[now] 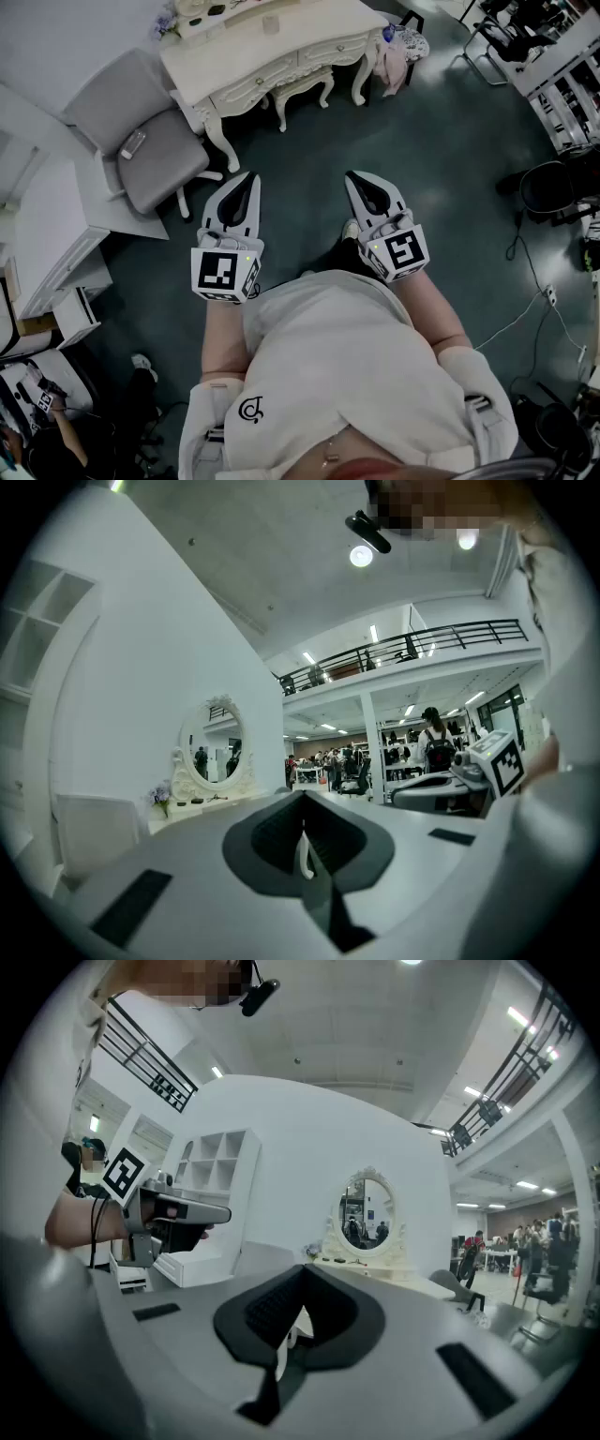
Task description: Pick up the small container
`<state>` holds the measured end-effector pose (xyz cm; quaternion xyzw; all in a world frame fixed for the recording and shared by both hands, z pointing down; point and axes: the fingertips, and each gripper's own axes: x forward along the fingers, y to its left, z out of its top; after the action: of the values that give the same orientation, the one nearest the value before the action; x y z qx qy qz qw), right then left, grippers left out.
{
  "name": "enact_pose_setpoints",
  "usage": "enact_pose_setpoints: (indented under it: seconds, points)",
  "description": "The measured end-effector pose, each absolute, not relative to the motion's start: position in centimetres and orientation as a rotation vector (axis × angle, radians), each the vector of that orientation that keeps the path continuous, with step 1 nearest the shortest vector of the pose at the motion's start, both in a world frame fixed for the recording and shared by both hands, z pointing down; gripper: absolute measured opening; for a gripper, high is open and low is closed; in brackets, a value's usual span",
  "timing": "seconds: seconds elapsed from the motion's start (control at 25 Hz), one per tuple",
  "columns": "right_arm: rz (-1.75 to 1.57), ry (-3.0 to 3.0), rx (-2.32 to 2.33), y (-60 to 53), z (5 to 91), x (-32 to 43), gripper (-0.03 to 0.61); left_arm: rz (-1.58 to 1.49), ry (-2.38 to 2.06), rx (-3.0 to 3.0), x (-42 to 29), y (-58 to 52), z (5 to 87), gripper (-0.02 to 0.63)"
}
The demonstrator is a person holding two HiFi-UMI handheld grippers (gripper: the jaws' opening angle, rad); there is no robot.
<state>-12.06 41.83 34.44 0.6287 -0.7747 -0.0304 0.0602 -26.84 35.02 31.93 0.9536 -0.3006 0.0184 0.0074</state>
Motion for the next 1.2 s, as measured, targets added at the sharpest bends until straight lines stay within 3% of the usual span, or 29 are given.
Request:
enact_pose_setpoints:
  seconds: [0.8, 1.2]
  points:
    - [-0.034, -2.358, 1.926, 39.9, 34.7, -11.3, 0.006, 0.048, -0.862, 2.960, -25.2, 33.6, 33.1, 0.011]
    - [0.002, -2.443, 1.786, 31.5, 37.6, -5.6, 0.006, 0.094, -0.963, 2.911, -19.0, 27.4, 35.5, 0.012]
